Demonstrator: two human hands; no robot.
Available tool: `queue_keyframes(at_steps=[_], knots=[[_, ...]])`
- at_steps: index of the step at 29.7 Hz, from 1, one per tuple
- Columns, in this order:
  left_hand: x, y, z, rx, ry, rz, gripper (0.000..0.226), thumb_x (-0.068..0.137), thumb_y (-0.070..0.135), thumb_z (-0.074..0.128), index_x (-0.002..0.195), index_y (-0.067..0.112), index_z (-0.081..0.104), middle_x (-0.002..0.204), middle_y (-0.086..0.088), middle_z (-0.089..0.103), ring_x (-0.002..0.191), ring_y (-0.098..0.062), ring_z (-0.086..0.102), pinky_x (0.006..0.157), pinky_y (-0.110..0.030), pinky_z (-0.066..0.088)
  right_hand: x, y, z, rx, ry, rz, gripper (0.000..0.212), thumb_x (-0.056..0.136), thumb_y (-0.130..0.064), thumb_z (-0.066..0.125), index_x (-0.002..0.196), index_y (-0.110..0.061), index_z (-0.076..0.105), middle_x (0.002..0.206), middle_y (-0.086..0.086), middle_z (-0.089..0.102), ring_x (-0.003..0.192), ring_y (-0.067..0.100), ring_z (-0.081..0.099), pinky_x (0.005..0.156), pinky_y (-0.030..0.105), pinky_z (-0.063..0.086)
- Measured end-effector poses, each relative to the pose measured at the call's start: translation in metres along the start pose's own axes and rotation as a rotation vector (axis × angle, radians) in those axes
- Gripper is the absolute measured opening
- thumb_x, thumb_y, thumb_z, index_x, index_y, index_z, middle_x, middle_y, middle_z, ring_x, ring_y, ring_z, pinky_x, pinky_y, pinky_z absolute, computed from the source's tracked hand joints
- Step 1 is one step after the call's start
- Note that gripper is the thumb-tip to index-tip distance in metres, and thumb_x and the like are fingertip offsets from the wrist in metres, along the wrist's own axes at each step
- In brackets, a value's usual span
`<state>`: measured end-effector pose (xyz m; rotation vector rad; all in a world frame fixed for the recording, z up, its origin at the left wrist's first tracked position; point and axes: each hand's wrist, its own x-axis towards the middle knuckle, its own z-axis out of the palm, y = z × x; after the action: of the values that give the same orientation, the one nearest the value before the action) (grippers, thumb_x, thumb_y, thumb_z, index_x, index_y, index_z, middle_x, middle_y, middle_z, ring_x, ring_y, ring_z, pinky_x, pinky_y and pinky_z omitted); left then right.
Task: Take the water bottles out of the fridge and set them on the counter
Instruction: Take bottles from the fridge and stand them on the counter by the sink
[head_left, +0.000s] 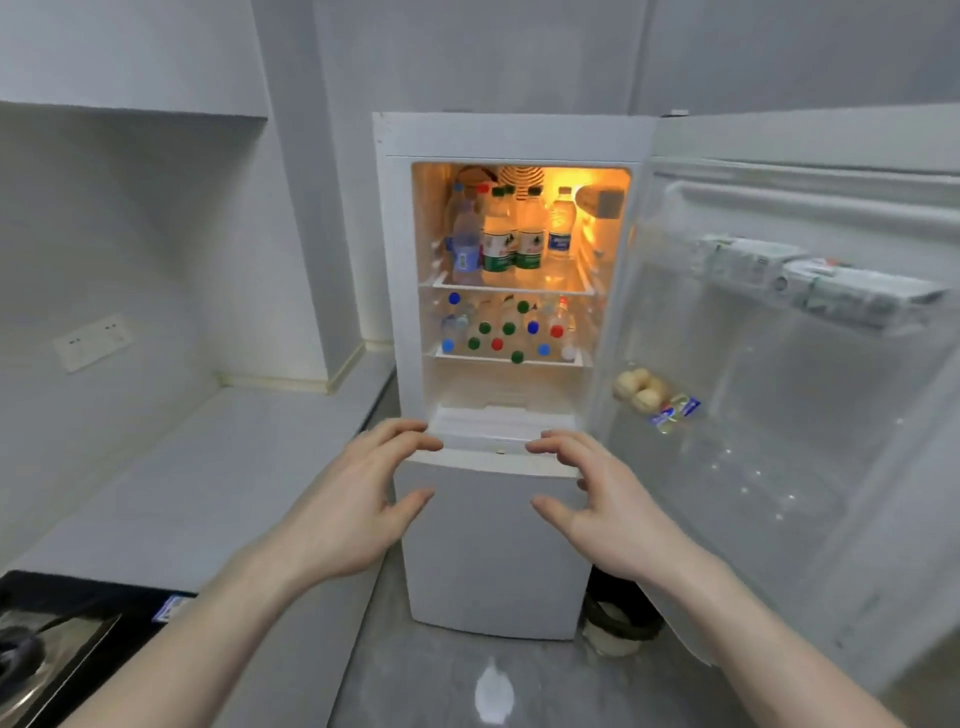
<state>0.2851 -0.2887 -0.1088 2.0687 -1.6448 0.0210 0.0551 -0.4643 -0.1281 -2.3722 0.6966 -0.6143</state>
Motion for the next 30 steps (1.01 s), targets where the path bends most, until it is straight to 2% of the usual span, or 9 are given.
queue_keyframes(at_steps=[4,9,11,14,17,21,24,27,30], knots=[[0.044,-0.004,0.005,-0.059,-0.029,0.101,0.042,0.097,0.042,0.062,0.137,0.042,0.053,0.151,0.025,0.038,0.13,-0.002,0.047,0.107,-0.02,0.035,0.005,0.006,-0.017,-0.03,0.105,0.087,0.046,0.092,-0.029,0.073,0.134,-0.041,0.056,0.14,-0.03,0.044,0.123,-0.017,0.045,0.111,0.027,0.041],[0.086,-0.018,0.004,-0.093,-0.062,0.198,0.041,0.098,0.043,0.06,0.138,0.043,0.051,0.15,0.029,0.036,0.137,0.001,0.04,0.109,-0.022,0.036,0.022,0.006,-0.037,-0.073,0.229,0.161,0.046,0.092,-0.028,0.074,0.133,-0.038,0.058,0.133,-0.036,0.044,0.117,-0.029,0.038,0.111,0.027,0.041],[0.107,-0.026,0.001,-0.096,-0.06,0.238,0.041,0.098,0.043,0.06,0.138,0.043,0.051,0.15,0.029,0.036,0.138,0.0,0.039,0.111,-0.022,0.033,0.03,0.004,-0.041,-0.09,0.275,0.173,0.046,0.091,-0.029,0.075,0.133,-0.04,0.058,0.131,-0.04,0.042,0.122,-0.021,0.042,0.113,0.029,0.041],[0.135,-0.032,0.001,-0.096,-0.054,0.292,0.041,0.098,0.042,0.061,0.138,0.041,0.052,0.148,0.027,0.039,0.138,0.001,0.039,0.111,-0.02,0.03,0.039,0.004,-0.047,-0.112,0.305,0.192,0.045,0.091,-0.029,0.075,0.131,-0.042,0.058,0.137,-0.031,0.047,0.129,-0.002,0.048,0.113,0.033,0.042],[0.163,-0.037,0.002,-0.123,-0.064,0.318,0.041,0.098,0.04,0.062,0.137,0.041,0.053,0.146,0.028,0.04,0.138,0.002,0.039,0.112,-0.022,0.032,0.058,0.008,-0.051,-0.136,0.314,0.182,0.045,0.091,-0.029,0.075,0.13,-0.042,0.058,0.135,-0.032,0.048,0.122,-0.002,0.052,0.108,0.031,0.046],[0.212,-0.045,-0.005,-0.124,-0.055,0.327,0.041,0.096,0.036,0.066,0.136,0.038,0.055,0.142,0.026,0.044,0.133,0.002,0.043,0.113,-0.027,0.038,0.102,0.012,-0.061,-0.149,0.319,0.17,0.046,0.092,-0.032,0.074,0.132,-0.044,0.057,0.137,-0.031,0.047,0.124,-0.001,0.052,0.108,0.032,0.046],[0.28,-0.061,-0.002,-0.12,-0.03,0.285,0.041,0.095,0.033,0.068,0.134,0.035,0.057,0.137,0.024,0.047,0.125,0.001,0.047,0.105,-0.02,0.039,0.175,0.032,-0.068,-0.136,0.312,0.11,0.045,0.092,-0.029,0.073,0.13,-0.044,0.056,0.134,-0.031,0.047,0.124,-0.005,0.05,0.108,0.029,0.044],[0.296,-0.066,-0.003,-0.114,-0.043,0.241,0.041,0.094,0.033,0.069,0.134,0.032,0.058,0.137,0.019,0.049,0.12,-0.003,0.051,0.097,-0.018,0.04,0.191,0.031,-0.064,-0.09,0.303,0.104,0.045,0.093,-0.028,0.072,0.131,-0.044,0.054,0.135,-0.025,0.048,0.122,-0.001,0.051,0.103,0.026,0.044],[0.343,-0.074,0.004,-0.11,-0.044,0.188,0.044,0.093,0.032,0.071,0.134,0.031,0.058,0.138,0.016,0.048,0.12,-0.007,0.051,0.103,-0.025,0.044,0.24,0.049,-0.065,-0.069,0.305,0.087,0.048,0.095,-0.031,0.07,0.14,-0.037,0.053,0.14,-0.021,0.048,0.123,0.002,0.051,0.098,0.023,0.047]])
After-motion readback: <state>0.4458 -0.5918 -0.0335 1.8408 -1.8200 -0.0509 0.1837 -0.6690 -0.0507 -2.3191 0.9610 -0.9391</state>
